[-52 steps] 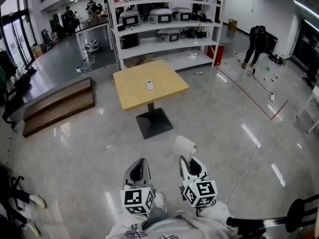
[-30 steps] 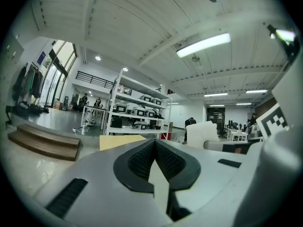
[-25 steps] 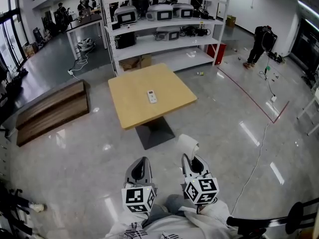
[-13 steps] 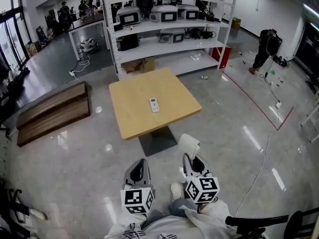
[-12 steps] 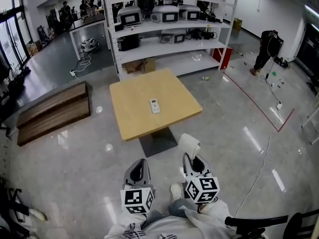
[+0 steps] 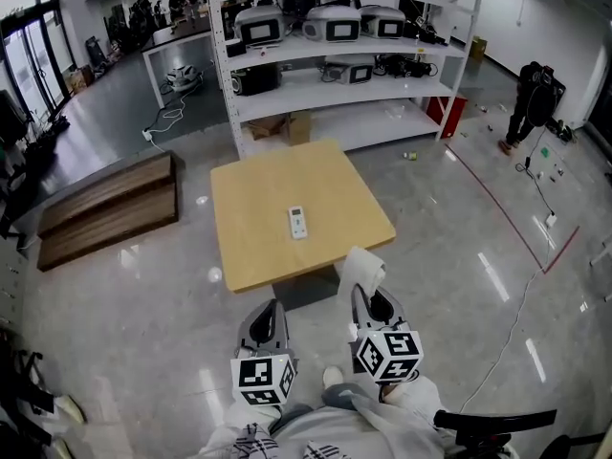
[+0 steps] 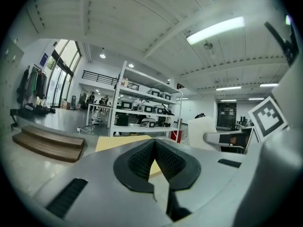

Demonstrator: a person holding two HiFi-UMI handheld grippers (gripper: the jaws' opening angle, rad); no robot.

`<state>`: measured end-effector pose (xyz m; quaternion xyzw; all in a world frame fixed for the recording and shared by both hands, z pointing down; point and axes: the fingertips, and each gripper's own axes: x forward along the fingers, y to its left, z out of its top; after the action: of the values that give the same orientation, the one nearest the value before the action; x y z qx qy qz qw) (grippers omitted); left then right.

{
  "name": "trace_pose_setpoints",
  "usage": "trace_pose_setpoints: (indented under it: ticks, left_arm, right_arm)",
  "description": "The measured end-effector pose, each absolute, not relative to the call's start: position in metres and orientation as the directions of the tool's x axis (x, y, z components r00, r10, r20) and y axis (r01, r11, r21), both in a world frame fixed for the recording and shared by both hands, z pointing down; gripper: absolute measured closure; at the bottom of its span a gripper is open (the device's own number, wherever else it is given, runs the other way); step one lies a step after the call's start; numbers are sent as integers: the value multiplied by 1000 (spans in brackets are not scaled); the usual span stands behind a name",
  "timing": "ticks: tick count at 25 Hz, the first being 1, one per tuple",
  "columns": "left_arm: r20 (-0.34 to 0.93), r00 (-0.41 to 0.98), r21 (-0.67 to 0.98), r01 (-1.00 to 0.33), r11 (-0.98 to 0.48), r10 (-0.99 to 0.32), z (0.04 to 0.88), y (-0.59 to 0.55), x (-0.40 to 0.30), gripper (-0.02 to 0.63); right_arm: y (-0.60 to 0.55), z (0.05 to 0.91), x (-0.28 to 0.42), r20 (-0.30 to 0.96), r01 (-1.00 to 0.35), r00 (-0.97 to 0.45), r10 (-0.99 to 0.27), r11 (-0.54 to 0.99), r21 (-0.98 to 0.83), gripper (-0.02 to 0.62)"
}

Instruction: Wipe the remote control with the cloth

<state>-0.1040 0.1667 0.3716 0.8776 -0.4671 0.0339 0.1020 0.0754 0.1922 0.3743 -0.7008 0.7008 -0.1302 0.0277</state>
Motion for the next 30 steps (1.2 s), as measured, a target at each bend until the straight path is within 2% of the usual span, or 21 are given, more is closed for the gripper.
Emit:
trace_pose_setpoints:
  ticks: [11,20,30]
  left_arm:
    - [160,504,134,-863,-487,-848,371,99,-49,604]
    - [241,463,139,-886,-441,-853,402,71,-41,603]
    - [216,477,124,-879,-461,-852,396,18,-18,603]
  right_arm:
    - [116,375,136,145,-973,-71,-987,37,-227,506]
    - [84,413,155,217,-958,-84,-973,20,-285,506]
    - [36,414,179,211,-955,-63,-975,-2,-297,506]
